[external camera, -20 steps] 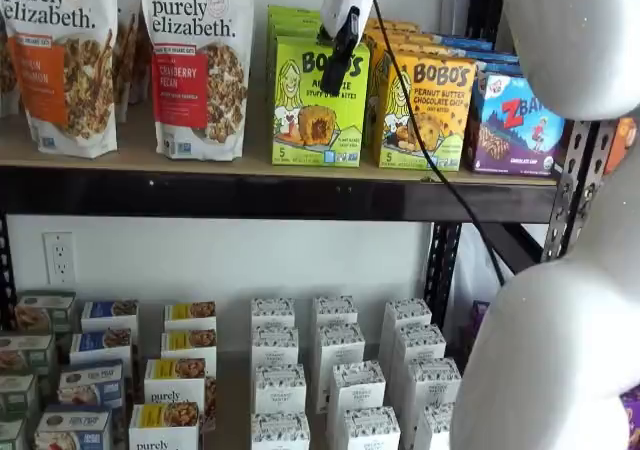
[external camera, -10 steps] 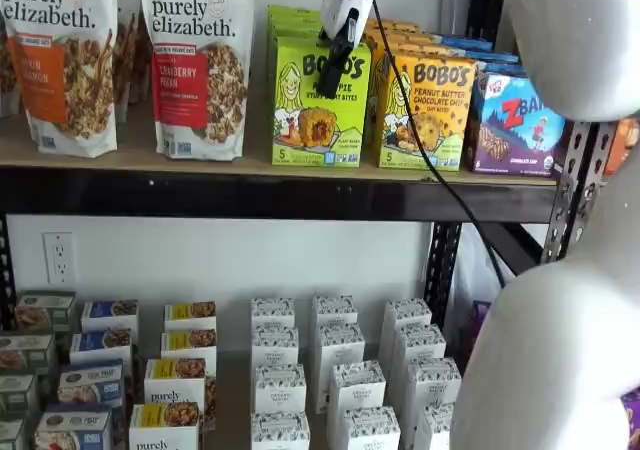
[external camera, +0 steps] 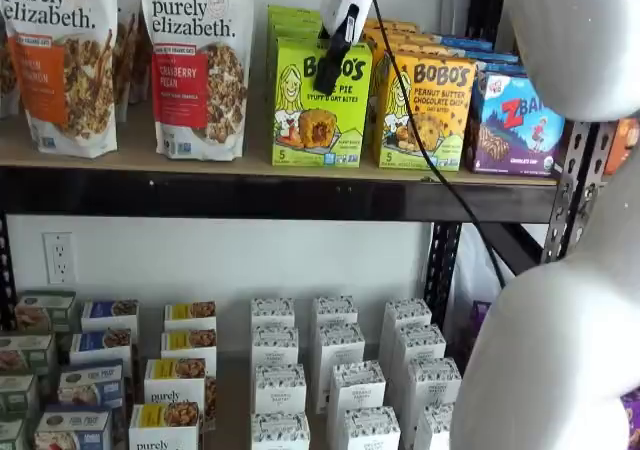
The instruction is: Pick the green box on the top shelf, the fourth from the left
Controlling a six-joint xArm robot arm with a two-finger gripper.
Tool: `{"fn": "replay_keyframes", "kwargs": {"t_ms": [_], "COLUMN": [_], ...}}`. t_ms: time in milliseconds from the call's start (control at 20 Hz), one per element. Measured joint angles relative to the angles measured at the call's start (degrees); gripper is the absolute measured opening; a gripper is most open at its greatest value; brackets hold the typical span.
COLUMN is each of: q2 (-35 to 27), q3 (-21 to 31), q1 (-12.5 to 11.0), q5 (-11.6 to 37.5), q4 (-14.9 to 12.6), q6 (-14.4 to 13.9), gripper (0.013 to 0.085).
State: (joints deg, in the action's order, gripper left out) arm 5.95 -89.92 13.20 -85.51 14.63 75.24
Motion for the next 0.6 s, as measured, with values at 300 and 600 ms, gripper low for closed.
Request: {"fn": "replay_keyframes", "kwargs": {"t_ms": [300, 600], "q2": [0.0, 0.0], "q3": [-0.1, -0.2], "q1": [0.1, 0.2], "q5": [0.0, -0.3], "q4": [-0.1, -0.1], "q6": [-0.1, -0.2], "gripper": [0.0450, 0.0370]}}
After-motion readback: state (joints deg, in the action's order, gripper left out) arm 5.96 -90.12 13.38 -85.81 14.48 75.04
